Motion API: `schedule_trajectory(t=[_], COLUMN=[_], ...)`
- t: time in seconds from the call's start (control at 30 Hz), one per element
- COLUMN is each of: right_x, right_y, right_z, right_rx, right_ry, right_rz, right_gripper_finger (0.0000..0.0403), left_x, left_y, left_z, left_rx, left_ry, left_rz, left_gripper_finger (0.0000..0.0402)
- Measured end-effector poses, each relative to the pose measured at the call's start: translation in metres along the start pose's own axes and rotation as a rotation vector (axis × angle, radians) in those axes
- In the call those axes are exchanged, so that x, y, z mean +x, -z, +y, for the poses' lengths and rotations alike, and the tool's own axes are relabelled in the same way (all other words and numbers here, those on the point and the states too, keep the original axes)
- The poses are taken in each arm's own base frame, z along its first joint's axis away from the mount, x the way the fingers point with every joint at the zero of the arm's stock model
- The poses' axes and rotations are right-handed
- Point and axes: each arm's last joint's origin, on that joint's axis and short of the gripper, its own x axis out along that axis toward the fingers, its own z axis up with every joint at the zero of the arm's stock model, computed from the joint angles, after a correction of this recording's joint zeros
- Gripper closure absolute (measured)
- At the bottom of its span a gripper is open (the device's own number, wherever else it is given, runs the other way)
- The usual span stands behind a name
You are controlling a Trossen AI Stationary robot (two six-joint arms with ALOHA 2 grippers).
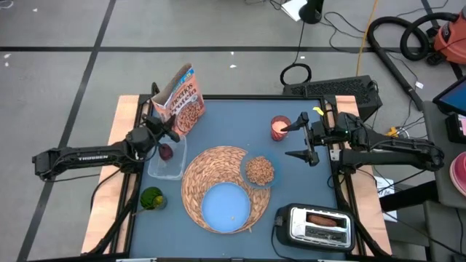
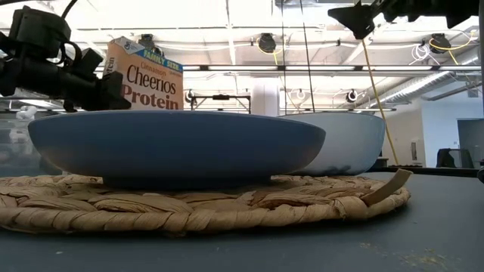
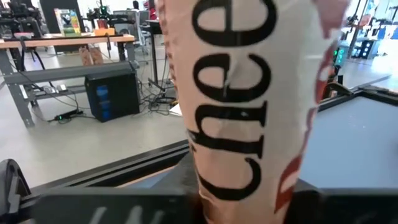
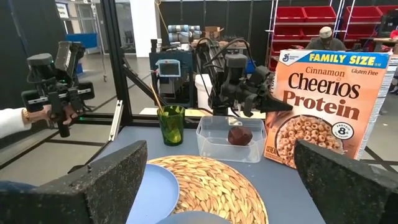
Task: Arrange a breakfast setting
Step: Pour the cereal into the blue bowl
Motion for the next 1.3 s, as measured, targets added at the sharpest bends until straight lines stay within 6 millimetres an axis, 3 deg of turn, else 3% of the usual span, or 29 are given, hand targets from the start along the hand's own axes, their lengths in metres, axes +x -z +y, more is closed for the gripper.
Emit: schedule_trajectory(t=[0.37,0.63,1.3], right_x=[0.000,0.000,0.000], right_y=[0.000,0.000,0.000], right_z=[0.000,0.000,0.000], right_rx=[0.000,0.000,0.003], right_ry=[0.000,0.000,0.000], right_rz=[0.000,0.000,-0.001], right_gripper_finger=[0.0009,0.0009,0.0009], left_x=[0.000,0.000,-0.003], left_y=[0.000,-0.001,-0.026], left_z=[0.000,0.000,0.000], left_rx=[-0.035,-0.043,-0.051], left_ry=[-0.001,0.000,0.001], left_rz=[-0.001,-0.011,-0.237], left_gripper_finger=[0.0209,0.0145,0.0130])
